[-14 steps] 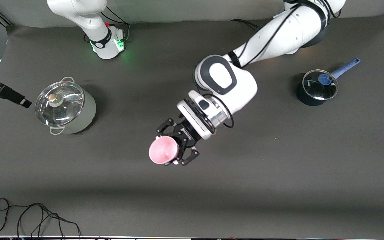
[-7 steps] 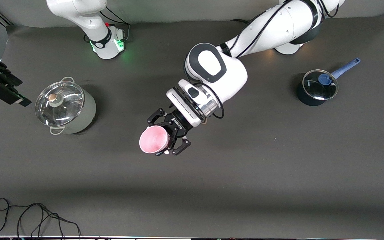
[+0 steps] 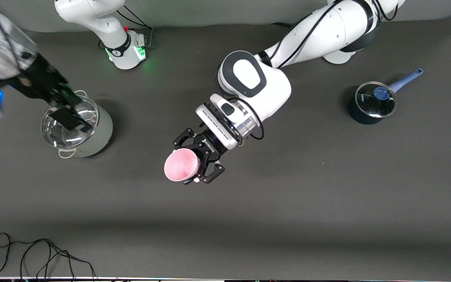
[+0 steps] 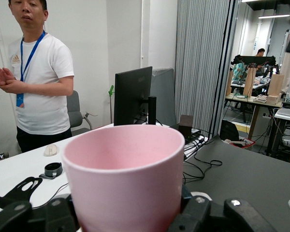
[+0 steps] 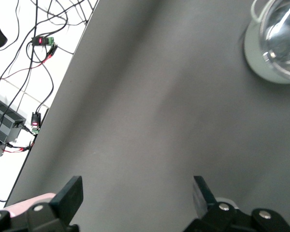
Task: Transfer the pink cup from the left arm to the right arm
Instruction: 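Reach the right gripper toward the pink cup held by the left gripper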
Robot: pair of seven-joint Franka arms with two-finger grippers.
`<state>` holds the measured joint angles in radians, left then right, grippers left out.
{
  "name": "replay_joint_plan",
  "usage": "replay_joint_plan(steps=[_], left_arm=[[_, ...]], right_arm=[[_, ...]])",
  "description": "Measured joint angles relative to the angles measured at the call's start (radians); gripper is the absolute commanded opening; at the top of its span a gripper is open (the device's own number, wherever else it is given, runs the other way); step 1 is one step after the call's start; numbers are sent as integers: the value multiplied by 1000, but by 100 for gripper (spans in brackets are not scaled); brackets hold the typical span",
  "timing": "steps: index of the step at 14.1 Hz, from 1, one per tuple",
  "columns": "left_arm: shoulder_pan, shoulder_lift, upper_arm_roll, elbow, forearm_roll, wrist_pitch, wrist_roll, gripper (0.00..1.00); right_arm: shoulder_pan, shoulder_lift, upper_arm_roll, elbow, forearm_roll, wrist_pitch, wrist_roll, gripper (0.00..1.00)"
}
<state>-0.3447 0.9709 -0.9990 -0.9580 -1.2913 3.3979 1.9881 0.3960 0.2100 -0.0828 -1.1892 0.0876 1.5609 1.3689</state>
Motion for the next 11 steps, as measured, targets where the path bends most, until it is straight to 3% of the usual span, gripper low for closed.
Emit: replay_joint_plan(steps=[5, 11], left_arm=[[-7, 0, 7, 1, 0, 0, -1, 0], [-8, 0, 9, 3, 0, 0, -1, 0]], right_arm=[[94, 173, 2, 209, 0, 10, 82, 100], [103, 189, 40, 242, 0, 97, 110, 100]])
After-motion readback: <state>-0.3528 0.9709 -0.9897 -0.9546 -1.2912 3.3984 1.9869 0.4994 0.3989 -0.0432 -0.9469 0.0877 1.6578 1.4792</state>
